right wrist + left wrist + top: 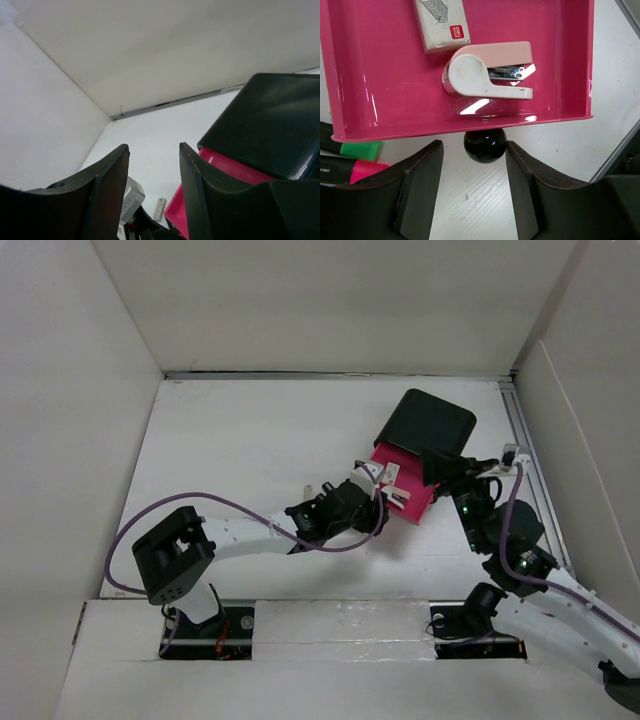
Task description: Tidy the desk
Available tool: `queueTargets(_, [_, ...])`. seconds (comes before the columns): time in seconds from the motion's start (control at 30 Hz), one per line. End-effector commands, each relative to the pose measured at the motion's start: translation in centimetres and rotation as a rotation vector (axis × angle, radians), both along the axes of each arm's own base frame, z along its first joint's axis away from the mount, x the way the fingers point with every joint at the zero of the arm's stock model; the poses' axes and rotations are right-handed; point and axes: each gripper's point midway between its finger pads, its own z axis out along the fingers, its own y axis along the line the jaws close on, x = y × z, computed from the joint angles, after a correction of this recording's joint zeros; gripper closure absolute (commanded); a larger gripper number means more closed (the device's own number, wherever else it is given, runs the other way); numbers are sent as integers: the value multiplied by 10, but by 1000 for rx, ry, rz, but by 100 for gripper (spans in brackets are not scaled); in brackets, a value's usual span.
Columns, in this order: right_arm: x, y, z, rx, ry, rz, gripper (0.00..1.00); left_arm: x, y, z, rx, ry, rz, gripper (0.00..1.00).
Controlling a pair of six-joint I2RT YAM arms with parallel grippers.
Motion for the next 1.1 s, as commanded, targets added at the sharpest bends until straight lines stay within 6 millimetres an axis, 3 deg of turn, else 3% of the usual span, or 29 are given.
queueTargets(0.0, [-14, -12, 37, 74, -94, 21, 50, 10, -12, 27, -65, -54, 8, 53])
queueTargets(0.2, [-35, -23, 59, 107, -140, 62, 50, 13, -17, 27, -63, -59, 7, 64])
queueTargets(0.23, [-44, -33, 72, 139, -171, 67, 51, 13, -17, 28, -67, -59, 9, 66])
queueTargets(0.37, [-70, -58, 93, 218, -251, 76, 51, 15, -20, 32, -74, -66, 8, 75])
queueTargets(0.6, [-107, -99, 116, 349, -377, 72, 51, 20, -26, 45, -104, -86, 21, 83])
queueTargets(0.9, [-110, -109, 113, 372, -384, 42, 51, 37, -30, 71, -125, -133, 87, 87])
queueTargets(1.07, [-105, -106, 108, 367, -366, 37, 50, 45, -34, 86, -138, -164, 109, 88])
